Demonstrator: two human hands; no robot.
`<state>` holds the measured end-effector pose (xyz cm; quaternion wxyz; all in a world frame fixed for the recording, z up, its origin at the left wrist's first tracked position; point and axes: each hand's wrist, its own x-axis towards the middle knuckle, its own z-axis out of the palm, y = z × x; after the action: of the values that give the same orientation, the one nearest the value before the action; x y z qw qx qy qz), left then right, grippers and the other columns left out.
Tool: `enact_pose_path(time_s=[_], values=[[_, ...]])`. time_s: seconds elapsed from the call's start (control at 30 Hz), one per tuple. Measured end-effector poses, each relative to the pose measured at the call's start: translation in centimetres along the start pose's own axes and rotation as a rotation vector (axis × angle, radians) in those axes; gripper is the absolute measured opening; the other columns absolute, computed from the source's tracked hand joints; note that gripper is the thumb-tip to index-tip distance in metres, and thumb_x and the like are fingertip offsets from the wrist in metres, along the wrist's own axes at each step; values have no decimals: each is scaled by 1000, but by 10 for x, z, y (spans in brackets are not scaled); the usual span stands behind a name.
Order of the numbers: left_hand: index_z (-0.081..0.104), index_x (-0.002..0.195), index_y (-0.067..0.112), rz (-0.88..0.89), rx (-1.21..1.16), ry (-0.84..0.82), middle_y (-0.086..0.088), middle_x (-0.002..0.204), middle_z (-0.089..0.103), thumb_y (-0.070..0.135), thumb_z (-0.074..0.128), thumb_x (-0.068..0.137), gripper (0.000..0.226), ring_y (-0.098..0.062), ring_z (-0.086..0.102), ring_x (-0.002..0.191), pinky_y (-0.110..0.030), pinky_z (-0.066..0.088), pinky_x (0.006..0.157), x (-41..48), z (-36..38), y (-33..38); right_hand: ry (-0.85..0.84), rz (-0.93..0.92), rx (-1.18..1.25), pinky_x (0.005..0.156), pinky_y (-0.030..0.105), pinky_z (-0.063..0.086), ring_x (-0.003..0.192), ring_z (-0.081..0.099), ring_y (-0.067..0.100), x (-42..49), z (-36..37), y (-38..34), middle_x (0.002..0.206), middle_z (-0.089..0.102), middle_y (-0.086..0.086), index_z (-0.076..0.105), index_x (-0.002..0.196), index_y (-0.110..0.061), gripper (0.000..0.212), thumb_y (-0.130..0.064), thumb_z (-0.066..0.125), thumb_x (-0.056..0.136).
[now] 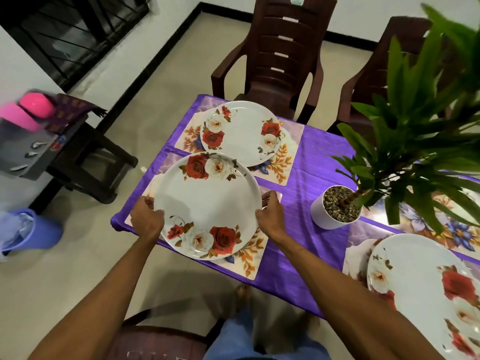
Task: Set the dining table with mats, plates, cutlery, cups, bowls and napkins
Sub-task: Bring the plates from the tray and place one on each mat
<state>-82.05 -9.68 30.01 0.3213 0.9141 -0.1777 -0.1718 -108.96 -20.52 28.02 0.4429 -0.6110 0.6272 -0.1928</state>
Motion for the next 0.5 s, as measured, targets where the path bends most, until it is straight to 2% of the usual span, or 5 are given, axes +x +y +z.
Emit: enact_pose_path(time_s=[0.03,0.1,0.23,0.37,0.5], values=[[60,113,5,5,-40,-1,-15,112,67,6,76,84,33,-33,66,99,-48,56,86,-8,-3,1,10,-10,16,62,41,55,82,61,22,-4,-4,3,95,63,1,45,103,-15,36,4,63,78],[60,116,8,22,-122,-18,-12,114,68,4,77,82,38,-29,66,97,-49,56,84,-27,-9,-1,35,-39,48,62,45,54,77,61,22,-13,-14,11,91,63,0,44,99,-19,35,4,59,76],[64,112,14,27,-174,-53,-9,110,70,0,79,75,41,-30,68,95,-45,58,79,-63,-15,-13,89,-90,110,62,42,49,73,58,13,-34,-42,29,85,62,-10,47,95,-20,31,4,56,77],[61,104,13,-5,-223,-95,-6,102,66,-5,80,74,40,-33,68,92,-53,60,80,-103,-15,-6,137,-152,159,64,37,50,71,57,8,-53,-80,53,84,63,-7,51,95,-16,28,5,58,77],[60,95,16,31,-263,-129,-3,90,65,-5,81,74,36,-30,67,86,-54,60,76,-152,-7,5,178,-229,170,64,37,49,73,56,16,-74,-119,86,82,59,-6,50,95,-14,33,9,59,74]])
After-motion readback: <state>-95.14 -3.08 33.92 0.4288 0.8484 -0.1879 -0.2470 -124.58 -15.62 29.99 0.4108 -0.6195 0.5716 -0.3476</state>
